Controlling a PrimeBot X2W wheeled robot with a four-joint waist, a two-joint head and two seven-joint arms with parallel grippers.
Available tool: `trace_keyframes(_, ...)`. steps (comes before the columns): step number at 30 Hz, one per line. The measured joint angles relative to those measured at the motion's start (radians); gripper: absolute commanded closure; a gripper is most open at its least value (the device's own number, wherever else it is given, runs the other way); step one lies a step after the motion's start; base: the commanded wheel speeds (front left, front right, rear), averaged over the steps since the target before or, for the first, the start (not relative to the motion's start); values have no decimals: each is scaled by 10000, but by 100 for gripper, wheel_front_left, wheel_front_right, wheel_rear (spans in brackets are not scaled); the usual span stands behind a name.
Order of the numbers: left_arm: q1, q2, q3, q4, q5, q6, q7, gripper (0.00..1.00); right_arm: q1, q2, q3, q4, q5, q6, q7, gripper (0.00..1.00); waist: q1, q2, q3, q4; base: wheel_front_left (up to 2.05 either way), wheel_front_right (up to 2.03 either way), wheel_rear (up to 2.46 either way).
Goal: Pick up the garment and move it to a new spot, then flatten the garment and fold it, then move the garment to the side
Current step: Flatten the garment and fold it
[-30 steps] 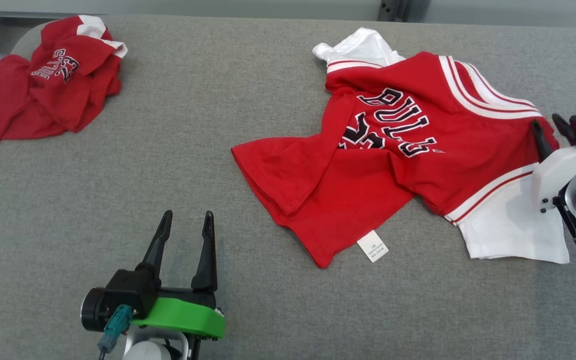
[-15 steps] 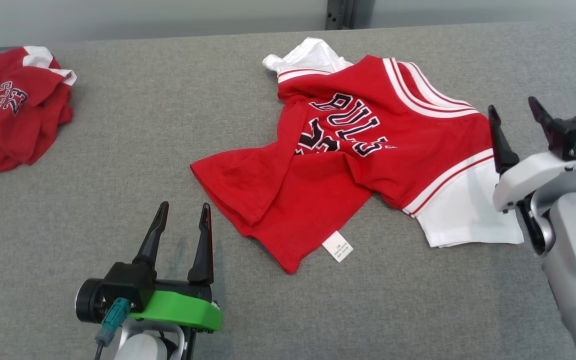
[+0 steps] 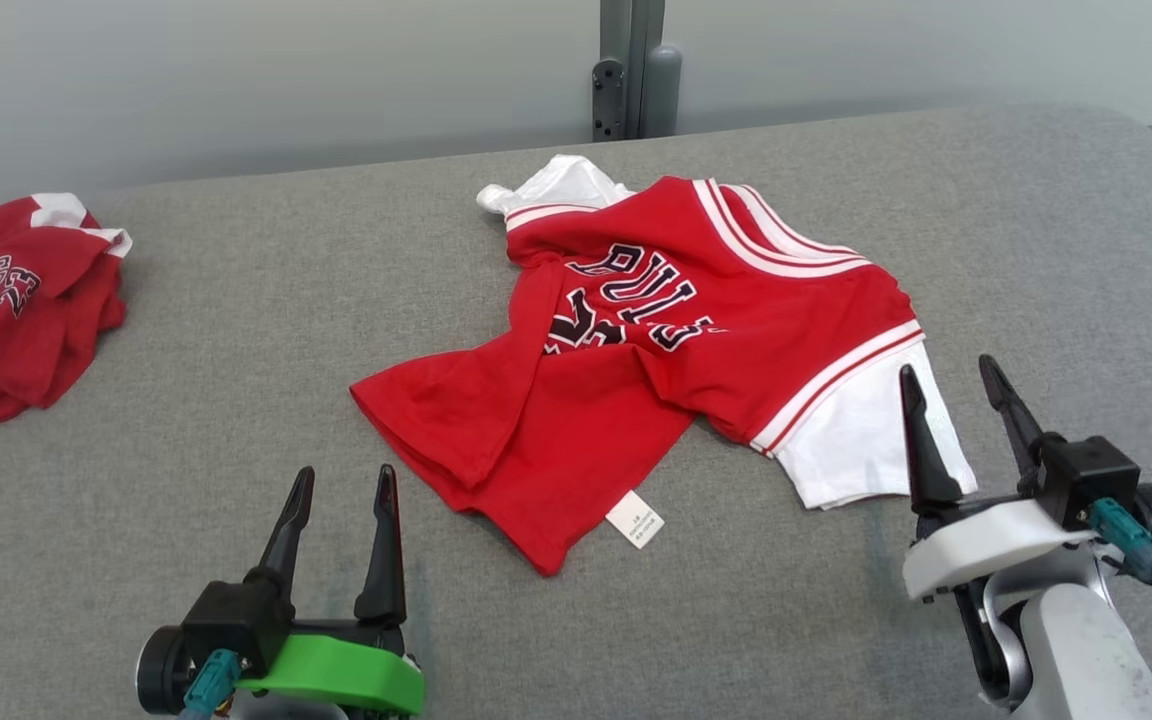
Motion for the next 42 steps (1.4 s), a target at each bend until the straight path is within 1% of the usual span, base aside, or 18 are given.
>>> trace_keyframes(2, 103, 0, -4, -21, -35, 4, 0, 0, 267, 144, 4, -190, 29, 0, 0, 0, 0, 0, -127, -34, 0, 0, 0)
trace_keyframes(6, 170, 0, -2, -58, -84, 50, 0, 0, 627, 230, 222, -240, 86, 0, -2, 0, 0, 0, -284, -28, 0, 0, 0)
trace_keyframes(14, 224, 0, 52, -6, -84, 104, 0, 0, 735, 270, 711, -157, 422, 0, -2, 0, 0, 0, -329, 91, 0, 0, 0)
trace_keyframes(33, 263, 0, -48, 230, -81, 77, 0, 0, 782, 272, 851, -314, 485, 0, -2, 0, 0, 0, -390, -1, 0, 0, 0)
trace_keyframes(35, 264, 0, -196, 341, -56, 19, 0, 0, 792, 272, 853, -318, 491, 0, -2, 0, 0, 0, -385, -26, 0, 0, 0)
trace_keyframes(38, 272, 2, -821, 895, -23, -238, 2, 0, 813, 274, 809, -322, 489, 0, 0, 0, 0, 0, -368, -85, 0, 0, 0)
trace_keyframes(42, 283, -2, -1870, 1649, -1093, -535, 740, 0, 815, 270, 807, -291, 472, 0, 0, 0, 0, 0, -306, -197, 0, 0, 0)
